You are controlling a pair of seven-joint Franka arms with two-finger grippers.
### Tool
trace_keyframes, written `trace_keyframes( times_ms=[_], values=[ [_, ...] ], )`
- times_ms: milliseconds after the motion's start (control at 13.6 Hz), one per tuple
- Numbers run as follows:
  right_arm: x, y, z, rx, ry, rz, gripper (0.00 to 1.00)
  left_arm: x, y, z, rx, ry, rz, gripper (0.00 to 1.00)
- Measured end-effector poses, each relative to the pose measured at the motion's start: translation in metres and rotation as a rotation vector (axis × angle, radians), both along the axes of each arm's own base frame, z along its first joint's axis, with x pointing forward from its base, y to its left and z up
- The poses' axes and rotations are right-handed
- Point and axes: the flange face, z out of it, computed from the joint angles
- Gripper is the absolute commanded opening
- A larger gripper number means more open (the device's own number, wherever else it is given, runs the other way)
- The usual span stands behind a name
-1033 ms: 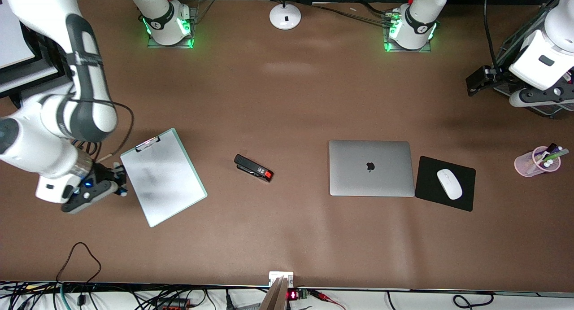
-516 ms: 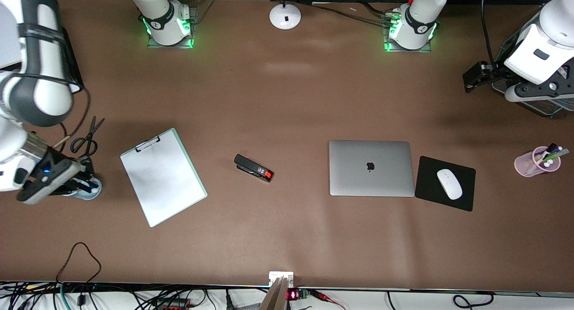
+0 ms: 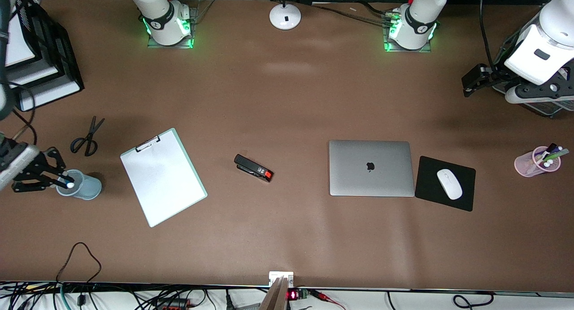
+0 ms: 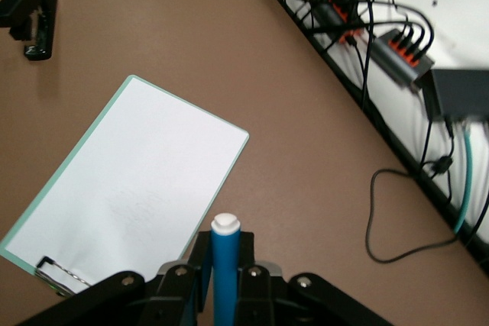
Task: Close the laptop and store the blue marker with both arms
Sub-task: 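Lift the blue marker with the right gripper and carry it toward the blue cup, then lower the blue marker into the light blue cup with the right gripper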
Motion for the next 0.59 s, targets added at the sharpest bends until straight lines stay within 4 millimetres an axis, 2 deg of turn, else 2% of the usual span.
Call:
trace_keyframes(
  times_ms=[148,295,590],
  values=[
    [-0.008,-0.018,-0.004,0.048,-0.026,0.067,0.0,-0.002,-0.002,0.003,0.0,-0.008,-0.009,1.0],
    [-0.018,-0.027,-0.009,0.092,-0.025,0.155,0.0,-0.002,-0.002,0.004,0.0,-0.009,-0.01,1.0],
    [-0.036,-0.024,-0.006,0.208,0.037,0.368,0.0,-0.001,0.009,0.003,-0.004,-0.006,0.005,1.0]
  ],
)
